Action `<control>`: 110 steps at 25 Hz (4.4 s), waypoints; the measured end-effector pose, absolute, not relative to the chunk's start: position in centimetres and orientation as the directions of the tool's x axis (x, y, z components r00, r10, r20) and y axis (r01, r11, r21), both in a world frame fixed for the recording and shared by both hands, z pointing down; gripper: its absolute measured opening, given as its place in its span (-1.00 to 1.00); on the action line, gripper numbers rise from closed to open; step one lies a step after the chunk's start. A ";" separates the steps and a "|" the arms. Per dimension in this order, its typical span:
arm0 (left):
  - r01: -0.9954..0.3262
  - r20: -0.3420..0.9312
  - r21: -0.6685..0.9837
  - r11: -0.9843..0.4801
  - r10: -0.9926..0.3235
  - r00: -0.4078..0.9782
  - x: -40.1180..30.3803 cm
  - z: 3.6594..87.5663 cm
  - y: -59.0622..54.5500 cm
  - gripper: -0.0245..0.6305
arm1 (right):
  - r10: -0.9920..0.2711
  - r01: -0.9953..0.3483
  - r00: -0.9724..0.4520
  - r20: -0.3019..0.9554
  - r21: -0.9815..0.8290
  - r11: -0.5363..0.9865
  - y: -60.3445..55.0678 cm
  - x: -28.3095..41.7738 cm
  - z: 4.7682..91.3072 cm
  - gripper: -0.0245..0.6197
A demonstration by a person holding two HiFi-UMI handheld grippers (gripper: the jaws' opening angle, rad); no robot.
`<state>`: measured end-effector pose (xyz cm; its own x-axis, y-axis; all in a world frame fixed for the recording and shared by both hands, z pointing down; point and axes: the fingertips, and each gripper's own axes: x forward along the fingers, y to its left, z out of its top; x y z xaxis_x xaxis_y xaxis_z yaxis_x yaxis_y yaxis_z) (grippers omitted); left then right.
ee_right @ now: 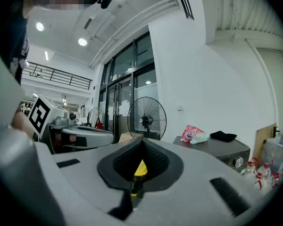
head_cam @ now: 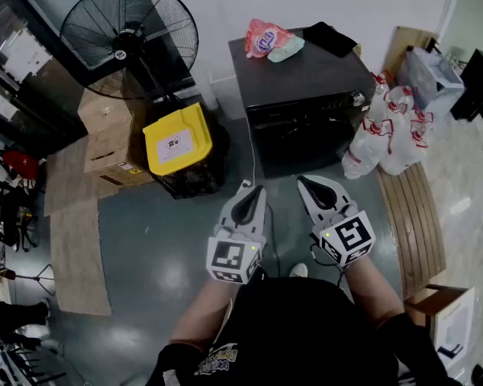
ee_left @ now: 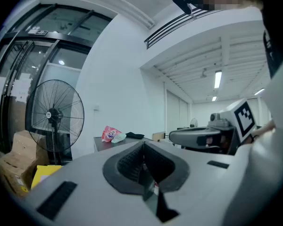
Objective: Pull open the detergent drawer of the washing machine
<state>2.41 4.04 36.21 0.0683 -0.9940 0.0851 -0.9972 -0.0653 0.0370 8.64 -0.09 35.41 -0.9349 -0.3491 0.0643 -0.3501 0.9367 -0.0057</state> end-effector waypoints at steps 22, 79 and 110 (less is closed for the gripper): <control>-0.991 0.058 0.063 -0.114 -0.991 0.118 -0.8 36.3 2.5 -0.85 | -0.380 -0.383 -0.923 0.058 -0.042 0.923 -1.2 5.9 35.7 -0.71; -0.959 0.128 0.063 -0.275 -0.951 0.281 -13.9 41.6 -13.3 -0.13 | -0.552 -0.354 -0.826 0.110 -0.864 0.357 -25.0 -8.2 54.0 0.19; -0.967 0.252 0.169 -0.191 -0.940 0.229 -15.4 47.3 -22.7 -0.13 | -0.550 -0.227 -0.812 0.196 -0.974 -0.012 -34.2 -10.7 66.3 0.54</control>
